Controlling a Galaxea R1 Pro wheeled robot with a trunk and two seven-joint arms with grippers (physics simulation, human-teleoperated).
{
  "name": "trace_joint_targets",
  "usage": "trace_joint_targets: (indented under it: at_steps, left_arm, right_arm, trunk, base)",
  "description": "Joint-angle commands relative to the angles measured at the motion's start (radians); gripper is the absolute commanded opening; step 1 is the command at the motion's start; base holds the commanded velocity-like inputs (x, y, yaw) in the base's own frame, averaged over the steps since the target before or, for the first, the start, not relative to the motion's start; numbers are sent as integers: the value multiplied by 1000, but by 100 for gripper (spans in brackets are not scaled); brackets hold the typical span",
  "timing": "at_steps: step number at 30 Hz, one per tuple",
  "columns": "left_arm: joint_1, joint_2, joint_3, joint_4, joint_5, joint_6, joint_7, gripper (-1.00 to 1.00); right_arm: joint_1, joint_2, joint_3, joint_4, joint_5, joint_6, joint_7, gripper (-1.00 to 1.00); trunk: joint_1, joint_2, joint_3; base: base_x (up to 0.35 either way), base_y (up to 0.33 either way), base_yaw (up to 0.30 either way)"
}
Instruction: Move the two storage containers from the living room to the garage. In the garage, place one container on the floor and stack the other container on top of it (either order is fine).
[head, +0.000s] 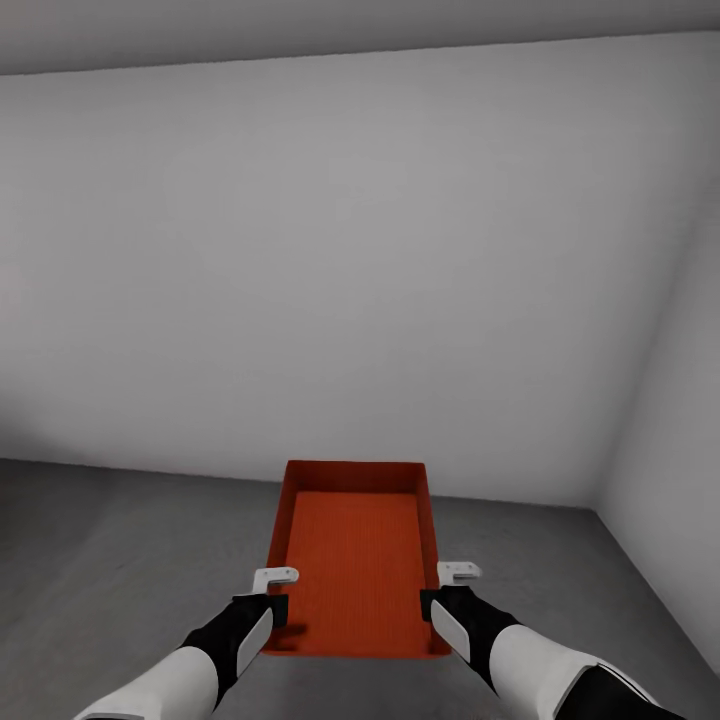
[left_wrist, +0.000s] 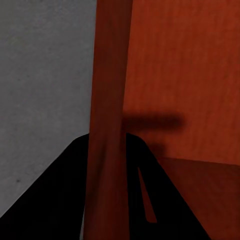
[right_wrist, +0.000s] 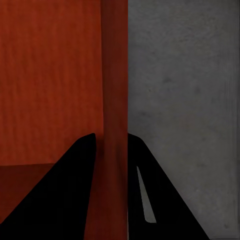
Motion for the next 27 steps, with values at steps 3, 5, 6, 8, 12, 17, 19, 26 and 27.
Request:
trace_joint_targets:
  at_steps: [3, 5, 6, 8, 12, 17, 19, 26, 27]
  left_arm:
    - [2, 1, -11, 1, -6, 9, 11, -100]
    - [2, 0, -11, 1, -6, 9, 11, -100]
    - [2, 0, -11, 1, -6, 9, 11, -100]
    - [2, 1, -11, 1, -6, 9, 11, -100]
    - [2, 1, -11, 1, -6, 10, 9, -100]
    - [2, 2, -11, 1, -6, 12, 9, -100]
    - [2, 2, -11, 2, -6, 12, 8, -100]
    - [2, 2, -11, 1, -6, 10, 8, -100]
    - [2, 2, -11, 1, -6, 10, 8, -100]
  right_arm:
    - [-1, -1, -10, -2, 34, -33, -10, -100]
    - [-1, -1, -10, -2, 33, -33, -10, -100]
    - [-1, -1, -10, -2, 33, -33, -10, -100]
    - [-1, -1, -10, -2, 33, -33, -10, -100]
    - [-1, -1, -10, -2, 34, -33, -10, -100]
    - [-1, -1, -10, -2, 34, -33, -10, -100]
    - [-1, -1, -10, -2, 34, -33, -10, -100]
    - [-1, -1, -10, -2, 34, -33, -10, -100]
    - [-1, -1, -10, -2, 34, -33, -10, -100]
  trunk:
    - [0, -1, 0]
    - [0, -1, 0]
    - [0, -1, 0]
    - [0, -1, 0]
    - [0, -1, 0]
    - [0, -1, 0]
    - [0, -1, 0]
    - [0, -1, 0]
    - [0, -1, 0]
  base:
    - [0, 0, -254]
    - [0, 0, -254]
    - [0, 0, -237]
    - [0, 0, -64]
    - [0, 0, -18]
    - [127, 0, -3]
    - [266, 0, 0]
    - [301, 0, 0]
    - [271, 0, 0]
